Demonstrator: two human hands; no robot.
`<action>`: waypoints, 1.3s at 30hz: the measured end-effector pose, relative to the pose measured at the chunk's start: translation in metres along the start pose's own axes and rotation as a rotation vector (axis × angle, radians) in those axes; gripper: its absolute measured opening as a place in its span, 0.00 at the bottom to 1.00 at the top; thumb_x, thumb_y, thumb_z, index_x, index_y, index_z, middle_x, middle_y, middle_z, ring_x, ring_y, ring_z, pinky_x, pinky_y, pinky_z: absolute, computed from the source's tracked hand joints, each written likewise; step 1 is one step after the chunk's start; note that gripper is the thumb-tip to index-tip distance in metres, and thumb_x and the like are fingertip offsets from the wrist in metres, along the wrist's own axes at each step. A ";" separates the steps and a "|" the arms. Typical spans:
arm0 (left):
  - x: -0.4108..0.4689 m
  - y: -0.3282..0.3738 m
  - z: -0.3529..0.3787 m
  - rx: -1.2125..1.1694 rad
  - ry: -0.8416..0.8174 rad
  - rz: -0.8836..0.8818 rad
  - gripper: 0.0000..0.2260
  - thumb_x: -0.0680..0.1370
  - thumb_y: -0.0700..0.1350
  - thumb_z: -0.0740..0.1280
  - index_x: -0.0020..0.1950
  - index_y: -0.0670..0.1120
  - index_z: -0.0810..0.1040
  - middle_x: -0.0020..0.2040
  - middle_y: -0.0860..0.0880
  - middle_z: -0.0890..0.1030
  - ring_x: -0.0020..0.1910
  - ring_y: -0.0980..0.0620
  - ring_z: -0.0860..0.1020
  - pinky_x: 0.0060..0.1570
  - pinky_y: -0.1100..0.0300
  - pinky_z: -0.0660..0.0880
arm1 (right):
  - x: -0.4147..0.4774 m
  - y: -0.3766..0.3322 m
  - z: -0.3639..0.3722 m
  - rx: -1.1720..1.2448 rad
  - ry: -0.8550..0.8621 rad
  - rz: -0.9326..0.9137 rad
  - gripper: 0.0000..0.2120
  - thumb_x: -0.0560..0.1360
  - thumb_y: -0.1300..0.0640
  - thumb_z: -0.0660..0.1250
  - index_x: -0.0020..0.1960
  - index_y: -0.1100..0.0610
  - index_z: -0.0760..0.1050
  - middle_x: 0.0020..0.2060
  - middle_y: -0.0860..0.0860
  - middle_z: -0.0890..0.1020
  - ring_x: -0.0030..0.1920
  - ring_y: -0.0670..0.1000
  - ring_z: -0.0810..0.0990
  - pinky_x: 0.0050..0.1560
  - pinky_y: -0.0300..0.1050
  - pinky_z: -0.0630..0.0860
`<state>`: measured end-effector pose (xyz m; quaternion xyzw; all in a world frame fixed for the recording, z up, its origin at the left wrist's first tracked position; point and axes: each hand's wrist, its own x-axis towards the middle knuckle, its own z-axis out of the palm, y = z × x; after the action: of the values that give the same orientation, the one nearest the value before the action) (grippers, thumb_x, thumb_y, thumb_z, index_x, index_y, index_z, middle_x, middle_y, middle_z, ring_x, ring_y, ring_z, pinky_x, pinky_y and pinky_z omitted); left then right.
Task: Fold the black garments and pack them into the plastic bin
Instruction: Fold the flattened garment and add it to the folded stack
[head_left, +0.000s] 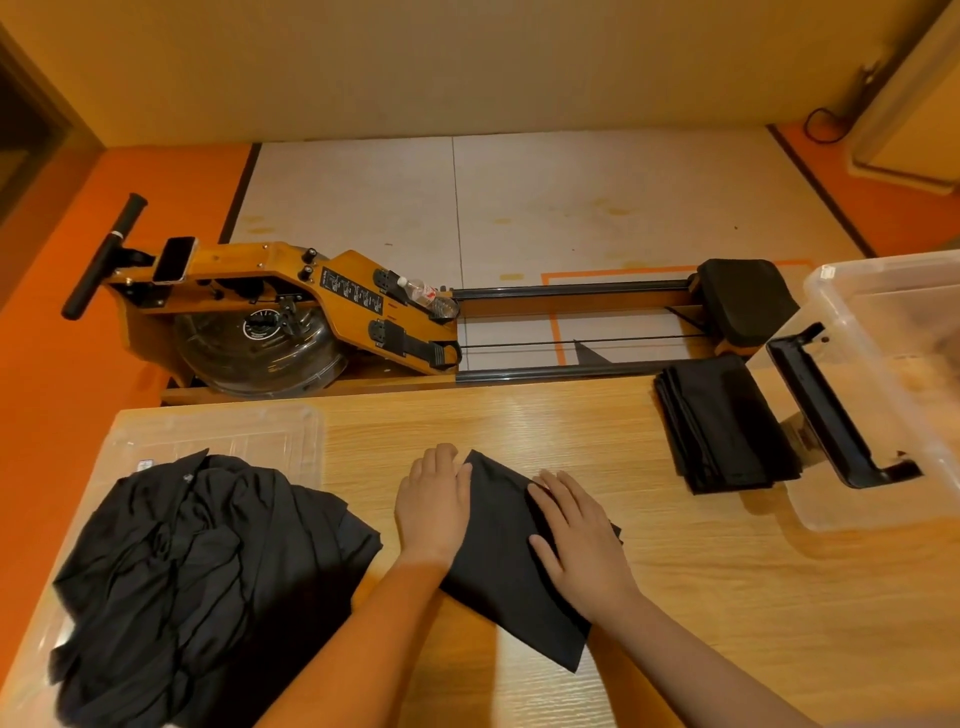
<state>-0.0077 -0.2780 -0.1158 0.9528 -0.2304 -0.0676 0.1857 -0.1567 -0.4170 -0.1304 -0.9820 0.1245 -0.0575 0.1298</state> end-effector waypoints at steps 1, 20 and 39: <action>-0.009 0.001 0.002 -0.017 0.041 -0.009 0.16 0.82 0.52 0.54 0.64 0.46 0.72 0.59 0.49 0.77 0.58 0.48 0.75 0.54 0.55 0.71 | -0.003 0.003 -0.001 -0.019 -0.032 -0.058 0.25 0.79 0.46 0.56 0.73 0.53 0.65 0.73 0.51 0.66 0.74 0.53 0.60 0.72 0.47 0.56; -0.090 0.007 -0.007 0.215 -0.159 0.224 0.26 0.81 0.46 0.55 0.79 0.46 0.55 0.79 0.49 0.47 0.78 0.52 0.42 0.76 0.53 0.38 | -0.102 -0.023 -0.015 -0.052 -0.293 -0.020 0.27 0.81 0.41 0.45 0.69 0.53 0.72 0.69 0.52 0.73 0.68 0.54 0.71 0.68 0.50 0.58; -0.230 -0.006 0.028 0.328 -0.365 0.436 0.54 0.51 0.38 0.82 0.74 0.47 0.62 0.72 0.46 0.70 0.71 0.48 0.68 0.67 0.53 0.66 | -0.161 0.000 -0.008 -0.037 -0.378 -0.367 0.54 0.61 0.64 0.76 0.78 0.54 0.49 0.73 0.53 0.67 0.74 0.53 0.61 0.73 0.49 0.50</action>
<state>-0.2146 -0.1756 -0.1335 0.8704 -0.4662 -0.1581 -0.0044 -0.3129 -0.3768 -0.1361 -0.9837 -0.0813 0.1066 0.1202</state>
